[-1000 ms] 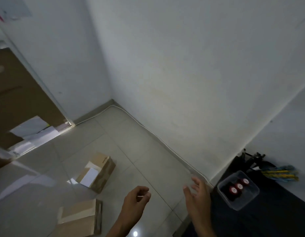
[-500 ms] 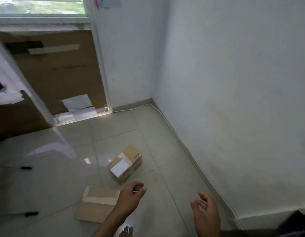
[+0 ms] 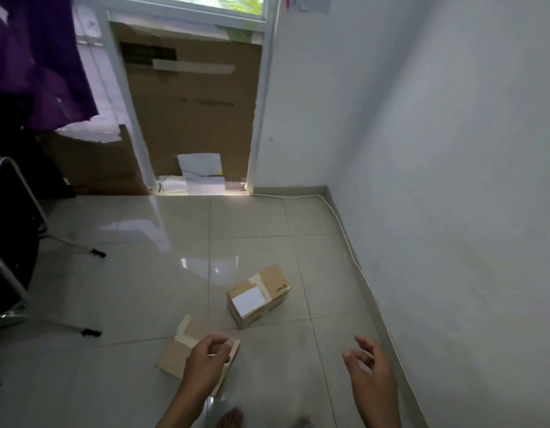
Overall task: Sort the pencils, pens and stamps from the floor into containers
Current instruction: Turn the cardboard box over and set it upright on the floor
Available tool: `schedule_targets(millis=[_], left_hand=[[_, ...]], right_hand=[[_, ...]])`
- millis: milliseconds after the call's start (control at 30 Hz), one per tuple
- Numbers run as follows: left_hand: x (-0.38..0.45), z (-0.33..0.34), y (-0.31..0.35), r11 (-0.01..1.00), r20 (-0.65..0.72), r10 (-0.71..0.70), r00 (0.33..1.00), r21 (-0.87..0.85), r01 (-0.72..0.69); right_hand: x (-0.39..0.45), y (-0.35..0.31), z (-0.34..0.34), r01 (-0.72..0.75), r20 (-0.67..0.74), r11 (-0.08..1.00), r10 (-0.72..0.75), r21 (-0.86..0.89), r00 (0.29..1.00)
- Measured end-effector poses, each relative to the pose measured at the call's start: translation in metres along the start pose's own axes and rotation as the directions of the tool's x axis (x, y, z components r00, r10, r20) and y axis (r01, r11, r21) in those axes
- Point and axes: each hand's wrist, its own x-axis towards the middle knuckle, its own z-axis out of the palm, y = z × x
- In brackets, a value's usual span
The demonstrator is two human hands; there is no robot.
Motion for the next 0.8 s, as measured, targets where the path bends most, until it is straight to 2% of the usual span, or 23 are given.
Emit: schedule_targets(millis=[233, 400, 533, 800], left_hand=[[0.023, 0.009, 0.006, 0.993, -0.099, -0.079, 0.992, -0.098, 0.070], [0.055, 0.048, 0.028, 0.986, -0.176, -0.130, 0.976, -0.130, 0.108], [0.073, 0.086, 0.055, 0.978, -0.245, -0.165, 0.955, -0.163, 0.128], [0.143, 0.157, 0.102, 0.958, -0.356, -0.231, 0.906, -0.244, 0.148]], right_hand=[[0.072, -0.013, 0.012, 0.036, 0.120, 0.999, -0.033, -0.027, 0.992], [0.150, -0.007, 0.021, 0.035, 0.228, 0.999, -0.026, -0.036, 0.973], [0.210, -0.014, 0.026, 0.067, 0.337, 0.997, -0.048, -0.044, 0.940], [0.343, -0.017, 0.057, 0.169, 0.557, 0.977, -0.067, -0.133, 0.828]])
